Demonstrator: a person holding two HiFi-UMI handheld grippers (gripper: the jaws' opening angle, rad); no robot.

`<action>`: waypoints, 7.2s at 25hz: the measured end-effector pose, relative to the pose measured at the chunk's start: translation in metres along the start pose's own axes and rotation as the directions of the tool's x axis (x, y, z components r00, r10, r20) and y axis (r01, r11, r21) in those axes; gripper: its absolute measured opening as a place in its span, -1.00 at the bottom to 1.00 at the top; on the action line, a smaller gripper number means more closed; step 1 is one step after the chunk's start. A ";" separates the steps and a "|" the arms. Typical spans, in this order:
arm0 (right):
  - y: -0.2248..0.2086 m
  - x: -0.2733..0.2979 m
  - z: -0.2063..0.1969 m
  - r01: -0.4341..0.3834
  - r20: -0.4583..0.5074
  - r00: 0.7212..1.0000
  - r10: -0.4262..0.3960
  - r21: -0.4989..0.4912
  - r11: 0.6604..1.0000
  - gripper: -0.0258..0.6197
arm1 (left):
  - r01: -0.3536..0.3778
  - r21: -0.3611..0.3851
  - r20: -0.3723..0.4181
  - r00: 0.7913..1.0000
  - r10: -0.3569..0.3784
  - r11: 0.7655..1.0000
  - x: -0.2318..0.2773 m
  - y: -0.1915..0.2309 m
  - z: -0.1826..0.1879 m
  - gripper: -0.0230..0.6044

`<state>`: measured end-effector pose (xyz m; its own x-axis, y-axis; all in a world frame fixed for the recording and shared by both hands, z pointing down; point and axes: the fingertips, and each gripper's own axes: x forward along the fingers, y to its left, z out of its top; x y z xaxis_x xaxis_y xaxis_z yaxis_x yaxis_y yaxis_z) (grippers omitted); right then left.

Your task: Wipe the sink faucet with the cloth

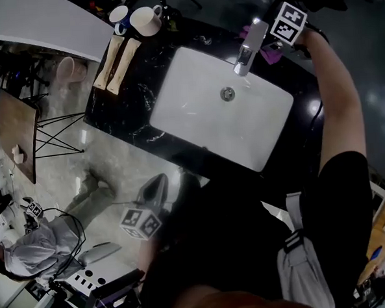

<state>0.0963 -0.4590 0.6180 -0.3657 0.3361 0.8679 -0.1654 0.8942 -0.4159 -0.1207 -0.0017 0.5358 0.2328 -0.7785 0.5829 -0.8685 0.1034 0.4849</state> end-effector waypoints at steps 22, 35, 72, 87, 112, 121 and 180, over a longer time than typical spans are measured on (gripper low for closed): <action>0.022 -0.006 -0.012 0.129 0.322 0.929 -0.183 0.182 0.975 -0.70 | 0.072 0.054 0.014 0.997 -0.073 0.996 -0.012 0.019 0.011 -0.95; 0.261 -0.095 0.016 -0.108 0.895 0.352 -0.275 0.331 0.938 -0.70 | 0.390 0.129 0.019 0.918 -0.396 0.912 -0.016 0.030 0.063 -0.95; 0.514 0.041 0.070 -0.315 0.949 0.187 -0.256 0.304 0.899 -0.52 | 0.835 -0.192 -0.085 0.509 -0.857 0.515 -0.040 -0.057 0.100 -0.54; 0.518 0.029 -0.012 -0.352 0.896 0.133 -0.423 0.442 0.825 -0.89 | 0.785 -0.090 -0.062 0.610 -0.790 0.613 -0.012 -0.085 0.114 -0.54; 0.474 -0.037 -0.173 -0.440 0.759 -0.076 -0.647 0.557 0.705 -0.89 | 0.743 -0.084 -0.037 0.664 -0.747 0.664 0.167 -0.189 0.272 -0.54; 0.461 -0.040 -0.180 -0.436 0.567 -0.113 -0.816 0.710 0.553 -0.89 | 0.743 -0.209 -0.096 0.631 -0.770 0.636 0.294 -0.207 0.308 -0.54; 0.418 -0.053 -0.120 -0.404 0.763 -0.044 -0.645 0.576 0.710 -0.89 | 0.841 -0.017 -0.174 0.530 -0.830 0.541 0.172 -0.191 0.233 -0.54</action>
<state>0.1560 -0.0673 0.4306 -0.5765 -0.8168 0.0228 -0.4976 0.3288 -0.8027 -0.0169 -0.2997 0.3921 0.9202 -0.3909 0.0196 -0.2663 -0.5885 0.7634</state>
